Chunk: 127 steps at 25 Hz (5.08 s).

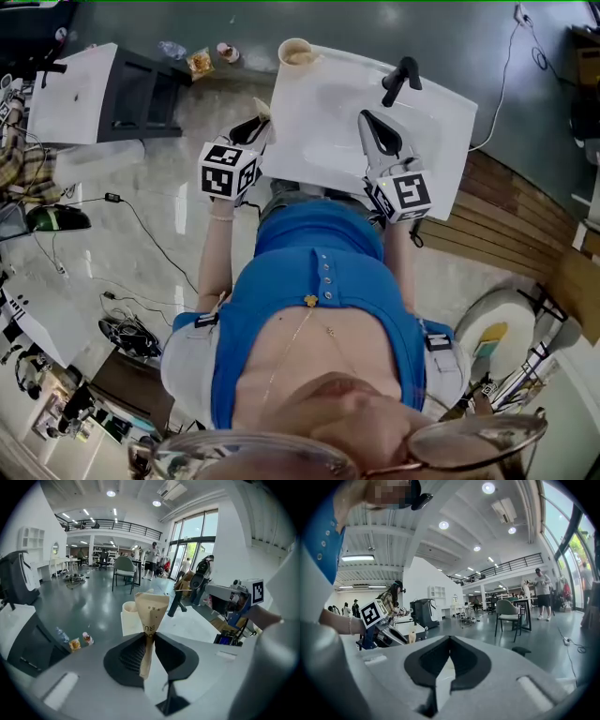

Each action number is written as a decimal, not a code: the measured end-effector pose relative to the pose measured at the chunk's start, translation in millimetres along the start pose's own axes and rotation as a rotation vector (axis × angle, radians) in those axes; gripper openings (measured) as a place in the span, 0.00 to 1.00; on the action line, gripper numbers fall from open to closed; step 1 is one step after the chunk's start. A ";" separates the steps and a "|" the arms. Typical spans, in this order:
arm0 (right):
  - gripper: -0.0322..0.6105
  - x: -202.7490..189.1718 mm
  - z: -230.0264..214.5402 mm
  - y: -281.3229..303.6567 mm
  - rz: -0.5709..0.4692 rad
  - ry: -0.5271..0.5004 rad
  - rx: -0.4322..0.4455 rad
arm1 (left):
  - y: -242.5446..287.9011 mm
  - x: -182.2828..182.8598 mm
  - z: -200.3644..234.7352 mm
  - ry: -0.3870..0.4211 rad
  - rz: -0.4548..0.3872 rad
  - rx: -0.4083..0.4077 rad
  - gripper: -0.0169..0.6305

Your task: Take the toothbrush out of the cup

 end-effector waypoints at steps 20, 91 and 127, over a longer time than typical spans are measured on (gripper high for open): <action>0.05 -13.7 -22.5 -17.9 0.023 0.003 -0.122 | 67.3 -61.2 21.1 -0.190 0.237 -0.072 0.13; 0.05 -23.3 -21.4 -22.5 0.053 0.004 -0.134 | 96.1 -61.8 7.9 -0.207 0.026 0.013 0.03; 0.05 -16.9 64.9 67.4 0.066 -0.011 0.127 | -23.5 35.0 -4.4 -0.061 -0.484 0.015 0.03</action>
Point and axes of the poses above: the fingertips, and each gripper's own axes: y forward along the fingers, z to its left, x out of its top, the point moved 2 cm from there along -y, backward along the fingers, and after that the axes turned 14 degrees about -z, right-handed, at the moved point
